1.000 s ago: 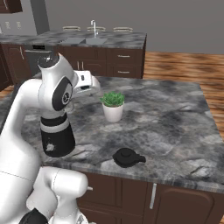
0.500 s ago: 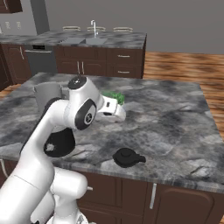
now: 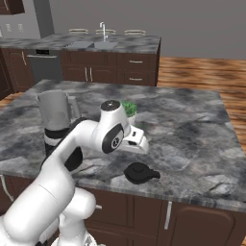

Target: Open the blender lid, put the tangerine in the blender, close the lid, and start the blender.

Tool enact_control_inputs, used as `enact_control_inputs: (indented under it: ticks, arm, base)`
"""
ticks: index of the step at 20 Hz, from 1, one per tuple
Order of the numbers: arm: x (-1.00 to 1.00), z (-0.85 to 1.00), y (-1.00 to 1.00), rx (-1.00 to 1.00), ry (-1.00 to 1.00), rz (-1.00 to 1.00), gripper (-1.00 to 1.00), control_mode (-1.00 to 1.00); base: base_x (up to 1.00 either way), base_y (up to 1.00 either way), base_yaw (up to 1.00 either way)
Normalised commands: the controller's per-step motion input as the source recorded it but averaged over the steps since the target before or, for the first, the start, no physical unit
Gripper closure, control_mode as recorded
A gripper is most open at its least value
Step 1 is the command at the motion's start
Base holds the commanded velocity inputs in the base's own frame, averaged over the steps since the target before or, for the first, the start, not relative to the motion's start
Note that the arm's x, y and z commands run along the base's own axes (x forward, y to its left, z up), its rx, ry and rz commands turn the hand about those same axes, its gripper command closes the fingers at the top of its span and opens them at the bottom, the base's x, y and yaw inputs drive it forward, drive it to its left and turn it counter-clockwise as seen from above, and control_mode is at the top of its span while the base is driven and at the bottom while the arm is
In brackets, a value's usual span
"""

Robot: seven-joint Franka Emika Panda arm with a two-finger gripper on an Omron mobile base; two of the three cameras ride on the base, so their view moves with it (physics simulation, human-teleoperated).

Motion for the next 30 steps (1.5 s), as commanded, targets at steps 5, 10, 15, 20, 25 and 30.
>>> enact_control_inputs:
  ticks: [5,10,15,20,25,30]
  arm:
    - [0.05,-0.66,-0.01,0.03,0.13,0.0,-1.0,-1.0]
    - [0.14,-0.48,-0.04,0.0,0.06,0.01,-1.0,-1.0]
    - [0.35,-0.23,-0.15,0.1,0.0,0.04,-1.0,-1.0]
    - [0.4,-0.26,-0.11,0.08,0.03,0.05,-1.0,-1.0]
    - [0.27,-0.32,-0.06,0.02,0.06,0.03,-1.0,-1.0]
    - [0.18,-0.26,-0.05,0.0,0.03,0.01,-1.0,-1.0]
  base:
    - [0.0,0.0,0.0]
    - [0.0,0.0,0.0]
    - [0.0,0.0,0.0]
    - [0.0,0.0,0.0]
    - [0.0,0.0,0.0]
    - [0.0,0.0,0.0]
